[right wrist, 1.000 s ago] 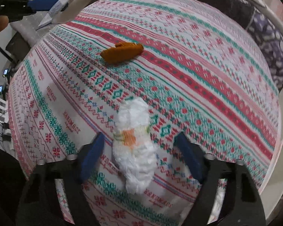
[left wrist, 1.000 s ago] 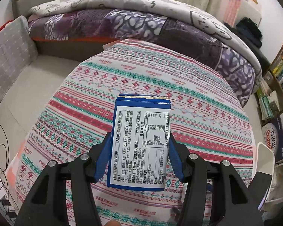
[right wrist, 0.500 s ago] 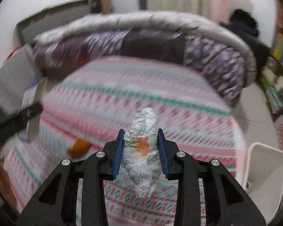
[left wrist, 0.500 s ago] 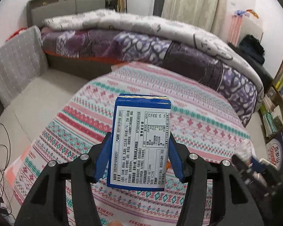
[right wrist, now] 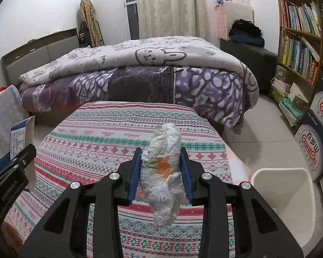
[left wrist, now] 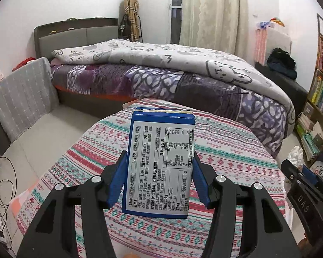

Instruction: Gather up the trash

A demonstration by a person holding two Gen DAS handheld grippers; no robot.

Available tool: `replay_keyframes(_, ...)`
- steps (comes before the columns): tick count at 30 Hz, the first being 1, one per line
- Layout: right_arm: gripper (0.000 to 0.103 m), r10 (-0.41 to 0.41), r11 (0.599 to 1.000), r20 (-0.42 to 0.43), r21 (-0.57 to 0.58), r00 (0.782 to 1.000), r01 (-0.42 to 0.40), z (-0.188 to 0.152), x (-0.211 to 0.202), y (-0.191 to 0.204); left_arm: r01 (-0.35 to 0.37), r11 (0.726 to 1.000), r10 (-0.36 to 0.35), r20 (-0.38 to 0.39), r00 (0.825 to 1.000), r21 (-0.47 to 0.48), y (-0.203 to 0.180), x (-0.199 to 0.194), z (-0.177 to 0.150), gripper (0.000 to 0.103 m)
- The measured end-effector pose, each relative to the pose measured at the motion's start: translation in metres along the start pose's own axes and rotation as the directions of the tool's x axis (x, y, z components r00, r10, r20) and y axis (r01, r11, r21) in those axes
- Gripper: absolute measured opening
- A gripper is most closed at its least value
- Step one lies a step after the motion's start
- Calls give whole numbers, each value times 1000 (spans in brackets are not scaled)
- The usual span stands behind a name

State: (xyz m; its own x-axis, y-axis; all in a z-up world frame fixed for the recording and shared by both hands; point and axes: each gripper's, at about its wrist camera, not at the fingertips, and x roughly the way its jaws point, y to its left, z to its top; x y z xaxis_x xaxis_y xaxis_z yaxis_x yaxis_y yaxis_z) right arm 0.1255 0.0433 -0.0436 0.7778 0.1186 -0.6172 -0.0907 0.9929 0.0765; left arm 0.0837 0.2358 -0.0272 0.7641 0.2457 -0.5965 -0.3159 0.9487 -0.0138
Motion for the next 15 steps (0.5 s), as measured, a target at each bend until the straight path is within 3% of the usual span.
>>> replay_keyframes(15,33,-33,999,17,28,999,33,2,-18,-32,59,997,-60,10,998,57,-45,-13,-7,56)
